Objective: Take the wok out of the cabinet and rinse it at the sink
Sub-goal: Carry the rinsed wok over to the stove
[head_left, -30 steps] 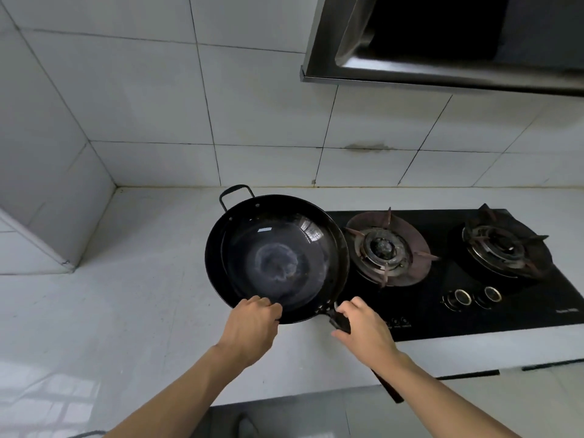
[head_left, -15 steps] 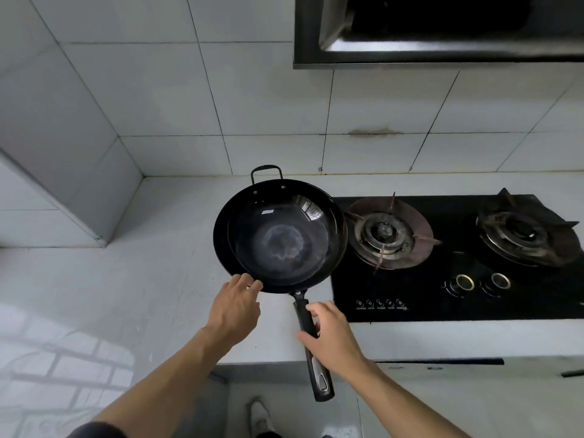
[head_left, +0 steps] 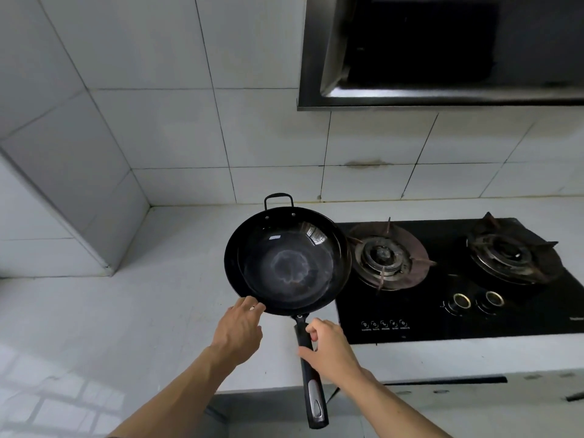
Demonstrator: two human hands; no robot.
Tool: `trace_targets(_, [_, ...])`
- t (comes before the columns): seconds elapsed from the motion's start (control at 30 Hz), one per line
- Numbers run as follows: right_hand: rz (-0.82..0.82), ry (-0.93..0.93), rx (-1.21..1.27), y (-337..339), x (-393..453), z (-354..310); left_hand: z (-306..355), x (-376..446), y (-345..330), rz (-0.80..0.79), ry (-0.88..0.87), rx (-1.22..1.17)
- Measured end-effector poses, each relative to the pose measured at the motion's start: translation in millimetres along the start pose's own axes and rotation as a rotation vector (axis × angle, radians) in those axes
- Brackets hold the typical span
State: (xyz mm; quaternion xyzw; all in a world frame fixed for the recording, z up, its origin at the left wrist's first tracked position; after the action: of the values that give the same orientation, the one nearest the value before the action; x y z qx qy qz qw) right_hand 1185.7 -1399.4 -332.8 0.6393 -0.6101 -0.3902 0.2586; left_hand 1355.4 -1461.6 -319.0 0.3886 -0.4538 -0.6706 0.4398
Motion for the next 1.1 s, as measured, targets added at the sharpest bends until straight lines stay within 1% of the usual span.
trace_targets(0.3, [0.028, -0.053, 0.006, -4.9, -2.7, -1.5, -3.6, 4.1, 3.3, 0.008, -0.059, 0.009])
trace_targets(0.43, [0.033, -0.072, -0.004, -4.6, -4.7, 0.2, -4.4, 3.3, -0.5, -0.011, -0.094, 0.009])
trace_targets(0.83, [-0.005, -0.102, -0.063, -3.1, -8.2, -4.6, -4.4, 1.4, 2.1, -0.008, -0.124, -0.016])
trace_targets(1.1, [-0.078, -0.088, -0.04, -2.5, -7.0, -3.7, -6.3, 1.4, -1.7, 0.013, -0.12, -0.063])
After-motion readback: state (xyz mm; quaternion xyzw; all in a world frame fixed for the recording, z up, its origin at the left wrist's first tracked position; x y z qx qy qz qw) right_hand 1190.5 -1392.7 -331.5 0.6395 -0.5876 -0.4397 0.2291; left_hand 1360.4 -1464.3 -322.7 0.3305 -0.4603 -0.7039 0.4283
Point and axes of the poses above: each hand's wrist, its own x-axis towards the middle knuckle, its own y-axis out of the back of the hand, z = x × y, the point moved 9 cm from there along x, towards the middle knuckle, and after that the axes turned 6 degrees about -x, right-handed, at the moved point
